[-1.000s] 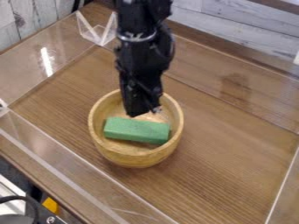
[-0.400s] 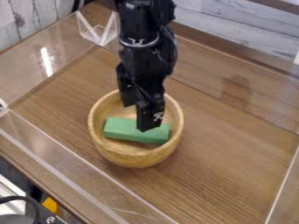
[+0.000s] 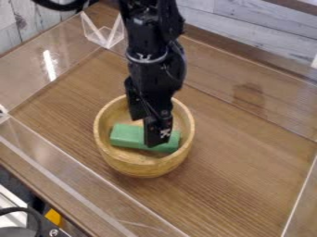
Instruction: Remove the green block from inside the brown bowl and put it on the table
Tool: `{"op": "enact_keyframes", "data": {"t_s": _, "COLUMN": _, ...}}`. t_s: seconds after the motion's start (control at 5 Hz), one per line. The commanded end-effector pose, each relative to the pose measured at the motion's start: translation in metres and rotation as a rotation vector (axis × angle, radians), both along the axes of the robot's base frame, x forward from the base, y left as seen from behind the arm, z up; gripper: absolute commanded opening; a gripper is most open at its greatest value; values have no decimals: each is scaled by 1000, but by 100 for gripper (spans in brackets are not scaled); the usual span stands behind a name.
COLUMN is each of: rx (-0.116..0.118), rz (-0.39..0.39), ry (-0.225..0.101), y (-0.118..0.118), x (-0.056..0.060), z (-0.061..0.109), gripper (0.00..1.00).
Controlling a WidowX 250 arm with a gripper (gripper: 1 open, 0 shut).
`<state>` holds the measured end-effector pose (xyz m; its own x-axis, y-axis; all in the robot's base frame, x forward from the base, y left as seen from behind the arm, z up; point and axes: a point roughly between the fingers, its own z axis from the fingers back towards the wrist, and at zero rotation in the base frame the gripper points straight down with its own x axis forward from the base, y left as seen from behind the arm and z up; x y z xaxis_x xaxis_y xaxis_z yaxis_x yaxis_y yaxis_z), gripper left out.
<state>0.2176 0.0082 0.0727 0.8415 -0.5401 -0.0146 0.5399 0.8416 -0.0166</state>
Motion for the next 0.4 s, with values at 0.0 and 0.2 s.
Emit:
{"op": "enact_keyframes", "data": {"t_s": 0.0, "rx": 11, "rz": 9, "ry": -25, "y": 6, "x": 4, "z": -3, "gripper": 100}}
{"op": "enact_keyframes", "data": {"t_s": 0.2, "rx": 20, "rz": 13, "ry": -21, "y": 9, "x": 4, "z": -11, "gripper": 100}}
